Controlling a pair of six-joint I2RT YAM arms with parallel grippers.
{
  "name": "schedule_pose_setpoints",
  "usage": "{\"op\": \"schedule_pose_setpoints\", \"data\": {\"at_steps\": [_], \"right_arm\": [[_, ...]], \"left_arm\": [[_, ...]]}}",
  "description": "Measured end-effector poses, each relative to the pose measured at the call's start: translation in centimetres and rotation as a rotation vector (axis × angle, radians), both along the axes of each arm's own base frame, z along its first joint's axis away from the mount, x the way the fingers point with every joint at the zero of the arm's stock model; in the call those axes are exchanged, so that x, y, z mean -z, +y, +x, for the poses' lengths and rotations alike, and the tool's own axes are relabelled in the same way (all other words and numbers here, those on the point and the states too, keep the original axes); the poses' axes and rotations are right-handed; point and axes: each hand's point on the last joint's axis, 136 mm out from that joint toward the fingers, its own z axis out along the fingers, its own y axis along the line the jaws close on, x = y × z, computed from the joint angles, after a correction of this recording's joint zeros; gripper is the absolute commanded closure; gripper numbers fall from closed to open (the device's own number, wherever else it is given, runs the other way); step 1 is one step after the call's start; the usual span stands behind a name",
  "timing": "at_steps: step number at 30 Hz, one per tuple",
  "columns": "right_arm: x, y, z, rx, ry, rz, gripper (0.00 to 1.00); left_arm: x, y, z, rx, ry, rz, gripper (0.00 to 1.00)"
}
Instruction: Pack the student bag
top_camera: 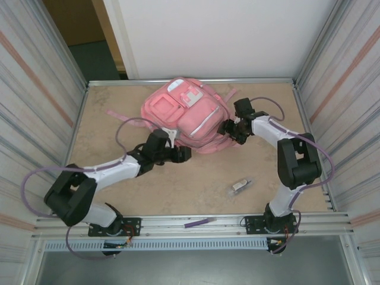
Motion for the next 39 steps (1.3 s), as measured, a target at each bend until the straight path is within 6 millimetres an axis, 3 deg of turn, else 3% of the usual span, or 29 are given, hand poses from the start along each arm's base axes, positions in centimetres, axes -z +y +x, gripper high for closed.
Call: {"op": "schedule_pose_setpoints", "data": {"at_steps": [5, 7, 9, 14, 20, 21, 24, 29, 34, 39], "right_arm": [[-2.3, 3.5, -0.4, -0.07, -0.049, 0.033, 0.39], [-3.2, 5.1, -0.7, -0.107, -0.078, 0.031, 0.38], [-3.8, 6.7, -1.3, -0.15, -0.099, 0.033, 0.37], [-4.7, 9.8, -2.3, -0.233, -0.117, 0.054, 0.37], [-3.5, 10.1, -2.2, -0.253, -0.096, 0.048, 0.38], [-3.4, 10.1, -2.2, -0.254, -0.094, 0.046, 0.38], [-3.4, 10.1, -2.0, -0.261, -0.101, 0.045, 0.38], [-1.9, 9.9, -1.5, -0.28, -0.081, 0.048, 0.4], [0.8, 8.3, -0.4, -0.257, -0.016, 0.043, 0.44], [0.8, 8.1, 1.1, -0.257, -0.036, 0.054, 0.45]], "left_arm": [[-4.1, 7.4, 6.8, -0.239, -0.07, 0.056, 0.38], [-4.4, 10.7, 9.5, -0.321, -0.071, 0.075, 0.37], [-3.4, 12.8, 11.6, -0.353, -0.032, 0.118, 0.37], [0.4, 13.0, 14.7, -0.325, 0.055, 0.207, 0.38], [3.8, 12.2, 16.6, -0.315, 0.125, 0.214, 0.5], [4.2, 12.2, 16.8, -0.322, 0.135, 0.212, 0.56], [5.2, 12.1, 17.1, -0.356, 0.166, 0.187, 0.8], [4.9, 12.1, 16.0, -0.42, 0.171, 0.088, 0.93], [4.0, 12.9, 10.9, -0.488, 0.228, 0.0, 0.97], [3.6, 13.3, 6.3, -0.557, 0.303, -0.105, 0.98]]}}
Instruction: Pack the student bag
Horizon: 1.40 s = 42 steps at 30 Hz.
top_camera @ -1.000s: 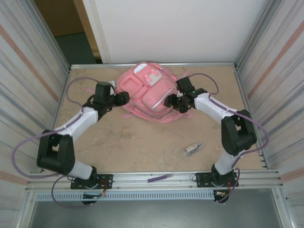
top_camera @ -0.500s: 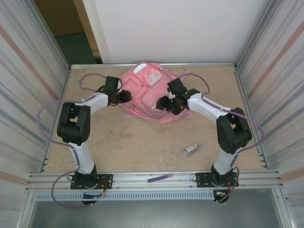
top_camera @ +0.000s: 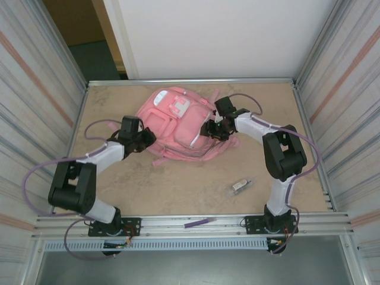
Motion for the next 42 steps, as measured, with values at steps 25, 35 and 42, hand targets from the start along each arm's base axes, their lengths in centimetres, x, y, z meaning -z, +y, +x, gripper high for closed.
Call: {"op": "schedule_pose_setpoints", "data": {"at_steps": [25, 35, 42], "right_arm": [[-10.5, 3.6, -1.3, -0.25, -0.471, -0.163, 0.4], [-5.0, 11.7, -18.5, -1.283, -0.82, -0.356, 0.37], [-4.6, 13.9, -18.6, -1.509, -1.109, -0.565, 0.36]], "left_arm": [[-1.5, -1.1, -4.6, -0.159, 0.125, -0.22, 0.93], [-2.0, -1.6, -4.6, -0.158, 0.13, -0.194, 0.93], [-1.9, -2.0, -4.9, -0.152, 0.134, -0.19, 0.92]]}}
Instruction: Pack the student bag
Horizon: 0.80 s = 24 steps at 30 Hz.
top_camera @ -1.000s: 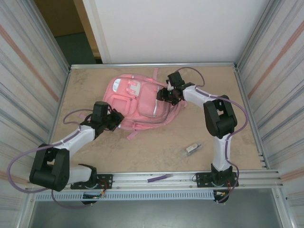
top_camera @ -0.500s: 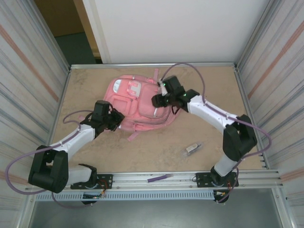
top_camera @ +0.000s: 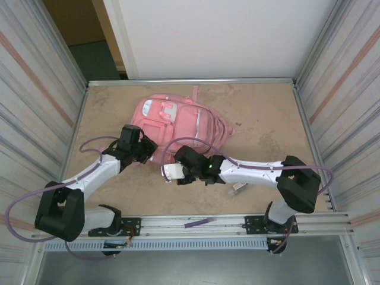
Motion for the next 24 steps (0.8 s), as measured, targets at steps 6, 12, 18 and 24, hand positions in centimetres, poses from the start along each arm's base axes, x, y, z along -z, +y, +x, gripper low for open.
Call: {"op": "schedule_pose_setpoints", "data": {"at_steps": [6, 12, 18, 24], "right_arm": [[-0.6, 1.0, 2.2, 0.022, -0.178, 0.056, 0.38], [-0.5, 1.8, 3.5, 0.054, -0.23, 0.095, 0.43], [0.8, 1.7, 5.0, 0.13, -0.219, 0.11, 0.65], [0.3, 1.1, 6.5, 0.218, -0.239, 0.168, 0.81]], "left_arm": [[0.0, -0.3, -0.2, -0.005, 0.014, -0.022, 0.9], [-0.6, -0.5, -0.4, 0.0, 0.013, -0.045, 0.9], [-1.1, -0.6, -0.8, -0.014, 0.004, -0.086, 0.9], [-0.9, -0.7, -1.0, -0.011, 0.011, -0.092, 0.9]]}}
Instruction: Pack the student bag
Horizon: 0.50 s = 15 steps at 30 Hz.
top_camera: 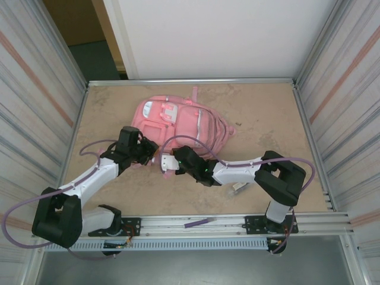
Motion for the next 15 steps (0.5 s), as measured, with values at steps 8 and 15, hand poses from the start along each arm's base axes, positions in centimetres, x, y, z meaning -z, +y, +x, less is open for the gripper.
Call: {"op": "schedule_pose_setpoints", "data": {"at_steps": [8, 15], "right_arm": [[-0.6, -0.7, 0.5, 0.105, 0.107, 0.17, 0.92], [-0.9, -2.8, 1.6, 0.39, 0.516, 0.551, 1.0]], "left_arm": [[-0.1, 0.0, -0.1, 0.003, -0.007, -0.008, 0.9], [-0.1, 0.0, 0.0, 0.002, -0.012, -0.033, 0.9]]}}
